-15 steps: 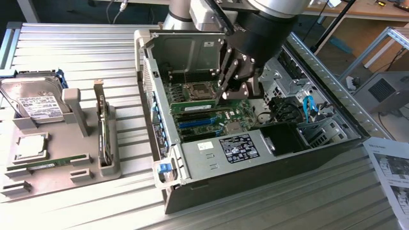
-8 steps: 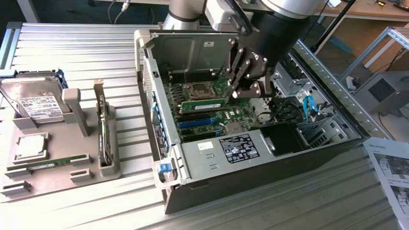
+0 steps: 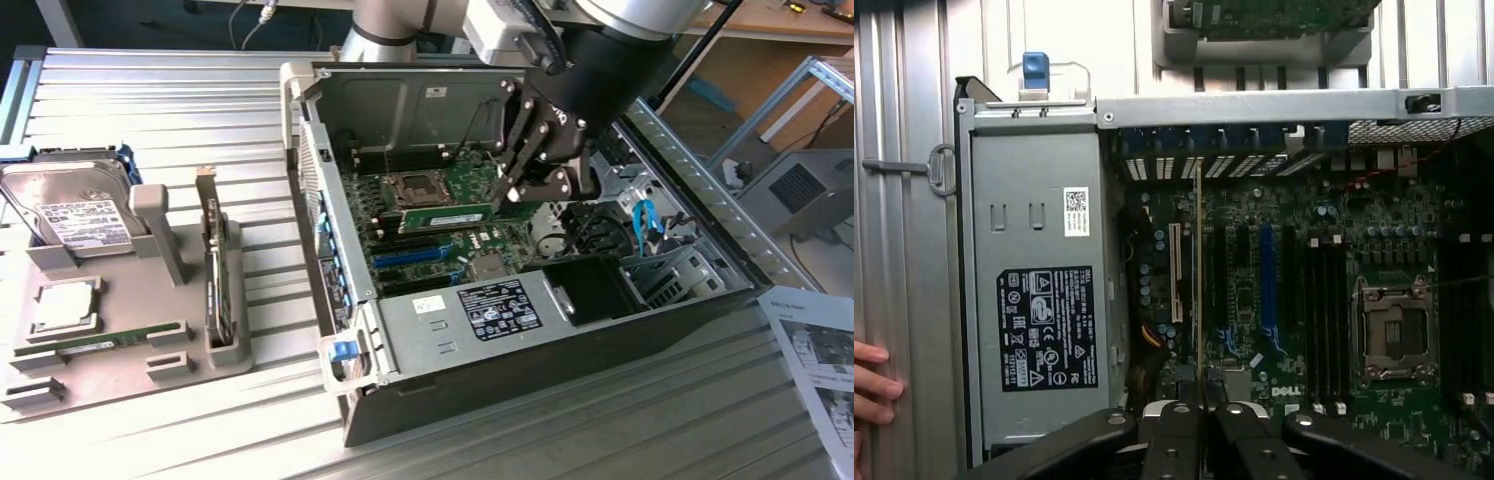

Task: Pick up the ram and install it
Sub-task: 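Pick up the ram and move it above insertion slot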

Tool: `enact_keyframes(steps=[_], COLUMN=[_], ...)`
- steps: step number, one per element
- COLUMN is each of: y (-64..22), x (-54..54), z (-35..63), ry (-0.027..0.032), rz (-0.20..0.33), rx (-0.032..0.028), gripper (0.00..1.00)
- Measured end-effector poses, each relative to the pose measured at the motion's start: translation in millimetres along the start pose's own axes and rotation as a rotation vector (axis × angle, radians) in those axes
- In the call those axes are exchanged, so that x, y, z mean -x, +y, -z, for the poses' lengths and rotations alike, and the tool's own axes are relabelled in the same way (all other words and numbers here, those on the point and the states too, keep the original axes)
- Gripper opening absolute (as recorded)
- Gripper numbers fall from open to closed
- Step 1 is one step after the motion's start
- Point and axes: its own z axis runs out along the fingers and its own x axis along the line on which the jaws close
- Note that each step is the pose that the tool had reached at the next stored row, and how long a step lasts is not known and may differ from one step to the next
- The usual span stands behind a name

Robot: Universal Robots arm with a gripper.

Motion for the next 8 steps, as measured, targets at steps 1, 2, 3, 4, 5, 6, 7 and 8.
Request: enact_keyframes(steps=[1, 2, 3, 4, 5, 6, 7, 8], y=[-2.5, -5.2, -8.5, -10.1, -11.8, -11.9, -11.9, -11.9], x=[0.1, 0.2, 0.3, 0.4, 0.5, 0.5, 0.5, 0.5], z=[0.1, 0.2, 0.3, 0.4, 0.4, 0.4, 0.4, 0.4], ry=[0.0, 0.0, 0.0, 0.0, 0.0001, 0.0, 0.0, 0.0], rz=[0.0, 0.0, 0.0, 0.0, 0.0, 0.0, 0.0, 0.0], rx=[0.0001, 0.0001, 0.0001, 0.0001, 0.0002, 0.0001, 0.0001, 0.0001], gripper=[0.12, 0.12, 0.12, 0.12, 0.12, 0.12, 0.12, 0.12])
